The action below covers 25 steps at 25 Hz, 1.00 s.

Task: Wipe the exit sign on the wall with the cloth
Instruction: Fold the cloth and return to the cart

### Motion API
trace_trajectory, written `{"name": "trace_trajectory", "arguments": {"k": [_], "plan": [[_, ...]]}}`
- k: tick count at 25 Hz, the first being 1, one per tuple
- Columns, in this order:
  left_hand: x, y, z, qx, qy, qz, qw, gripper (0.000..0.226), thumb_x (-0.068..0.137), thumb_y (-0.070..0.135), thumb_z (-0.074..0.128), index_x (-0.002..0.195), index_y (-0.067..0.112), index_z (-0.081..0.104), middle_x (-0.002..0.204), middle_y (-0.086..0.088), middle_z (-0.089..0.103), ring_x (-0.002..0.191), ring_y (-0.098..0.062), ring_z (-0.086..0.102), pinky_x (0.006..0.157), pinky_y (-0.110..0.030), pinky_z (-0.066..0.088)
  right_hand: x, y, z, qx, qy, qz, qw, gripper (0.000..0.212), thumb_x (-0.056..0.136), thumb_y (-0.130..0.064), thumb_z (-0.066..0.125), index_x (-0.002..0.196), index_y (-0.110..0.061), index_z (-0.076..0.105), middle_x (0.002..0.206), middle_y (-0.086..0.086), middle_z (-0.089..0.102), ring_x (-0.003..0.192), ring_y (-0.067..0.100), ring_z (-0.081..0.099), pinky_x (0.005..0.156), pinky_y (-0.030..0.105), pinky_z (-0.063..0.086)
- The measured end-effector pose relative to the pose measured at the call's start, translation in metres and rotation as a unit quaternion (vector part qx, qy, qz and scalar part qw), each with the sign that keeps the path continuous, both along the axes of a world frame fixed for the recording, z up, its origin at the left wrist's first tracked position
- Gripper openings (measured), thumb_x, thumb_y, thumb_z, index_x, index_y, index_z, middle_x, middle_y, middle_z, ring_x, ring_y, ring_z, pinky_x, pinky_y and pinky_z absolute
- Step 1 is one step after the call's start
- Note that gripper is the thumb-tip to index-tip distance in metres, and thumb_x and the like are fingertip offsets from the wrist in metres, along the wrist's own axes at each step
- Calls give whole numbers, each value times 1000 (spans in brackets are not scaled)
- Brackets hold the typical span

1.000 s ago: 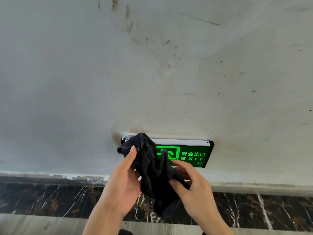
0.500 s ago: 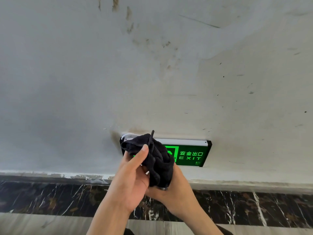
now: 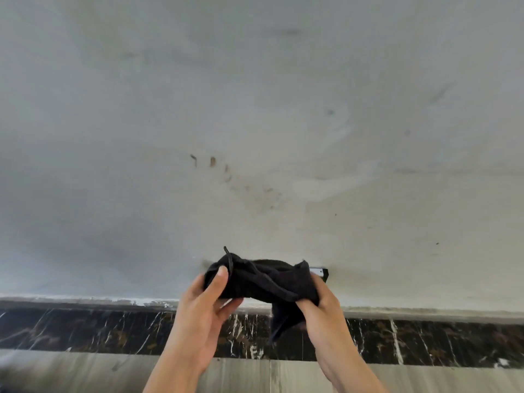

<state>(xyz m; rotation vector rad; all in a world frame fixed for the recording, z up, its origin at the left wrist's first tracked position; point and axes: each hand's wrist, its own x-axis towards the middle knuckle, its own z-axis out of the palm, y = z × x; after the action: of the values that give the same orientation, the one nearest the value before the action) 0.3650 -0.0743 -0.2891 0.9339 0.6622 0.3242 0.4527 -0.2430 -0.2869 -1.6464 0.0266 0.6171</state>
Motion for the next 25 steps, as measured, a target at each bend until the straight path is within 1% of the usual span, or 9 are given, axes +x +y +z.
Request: {"name": "trace_trajectory", "arguments": {"k": [2, 4, 7, 10, 13, 15, 17, 20, 25], "plan": [[-9, -12, 34, -66, 12, -2, 998, 40, 85, 22, 66, 120, 3, 70, 117, -21, 72, 106, -35, 71, 83, -43, 60, -6, -1, 52, 128, 87, -46, 987, 59, 90, 10, 46, 109, -41, 69, 101, -3, 75, 93, 24, 72, 74, 45, 59], [-19, -24, 73, -141, 21, -7, 990, 48, 86, 21, 63, 127, -2, 64, 120, -26, 70, 107, -41, 69, 87, -50, 56, -11, 2, 102, 226, 164, -65, 958, 53, 87, 16, 43, 109, -23, 70, 103, 13, 75, 86, 34, 73, 63, 45, 59], [-34, -35, 128, -251, 23, -17, 968, 48, 89, 29, 60, 129, 3, 63, 121, -27, 69, 95, -43, 72, 73, -55, 60, -21, 5, 163, 310, 216, -78, 923, 41, 86, 17, 40, 106, -7, 66, 95, 23, 74, 77, 37, 73, 54, 41, 58], [-49, -33, 187, -282, -20, 0, 959, 39, 89, 27, 59, 123, 9, 66, 119, -28, 69, 95, -46, 72, 65, -55, 62, -29, 2, 219, 276, 190, -53, 941, 42, 85, 20, 39, 104, -6, 65, 86, 17, 75, 70, 30, 73, 49, 35, 57], [-67, -28, 236, -207, -33, 19, 978, 30, 83, 18, 64, 110, 5, 65, 110, -27, 72, 84, -40, 74, 60, -45, 62, -32, -9, 259, 184, 120, 39, 975, 43, 81, 25, 47, 105, -6, 64, 82, 10, 77, 68, 18, 73, 50, 26, 54], [-79, -25, 257, -159, -25, 30, 987, 30, 84, 16, 65, 110, 3, 64, 108, -27, 72, 84, -38, 74, 61, -43, 63, -35, -17, 278, 143, 116, 105, 977, 41, 80, 20, 56, 107, -10, 65, 86, 7, 77, 67, 12, 71, 50, 21, 51], [-94, -23, 272, -129, -23, 48, 990, 33, 84, 17, 67, 113, 2, 64, 110, -26, 72, 87, -37, 74, 64, -42, 64, -39, -19, 293, 137, 133, 168, 967, 38, 78, 8, 68, 107, -17, 66, 97, 8, 76, 74, 13, 71, 55, 24, 51], [-119, -16, 284, -113, -27, 74, 991, 35, 85, 18, 69, 116, 2, 66, 115, -26, 71, 97, -40, 73, 70, -45, 64, -49, -6, 307, 143, 155, 218, 953, 43, 68, -11, 80, 109, -16, 67, 104, 14, 73, 85, 25, 71, 62, 34, 54], [-163, 5, 297, -98, -54, 153, 982, 46, 80, 7, 74, 122, -5, 59, 114, -31, 70, 99, -46, 71, 66, -42, 62, -69, 54, 313, 148, 136, 221, 954, 19, 82, 1, 70, 96, -11, 71, 94, 15, 74, 78, 25, 73, 60, 33, 56]]}}
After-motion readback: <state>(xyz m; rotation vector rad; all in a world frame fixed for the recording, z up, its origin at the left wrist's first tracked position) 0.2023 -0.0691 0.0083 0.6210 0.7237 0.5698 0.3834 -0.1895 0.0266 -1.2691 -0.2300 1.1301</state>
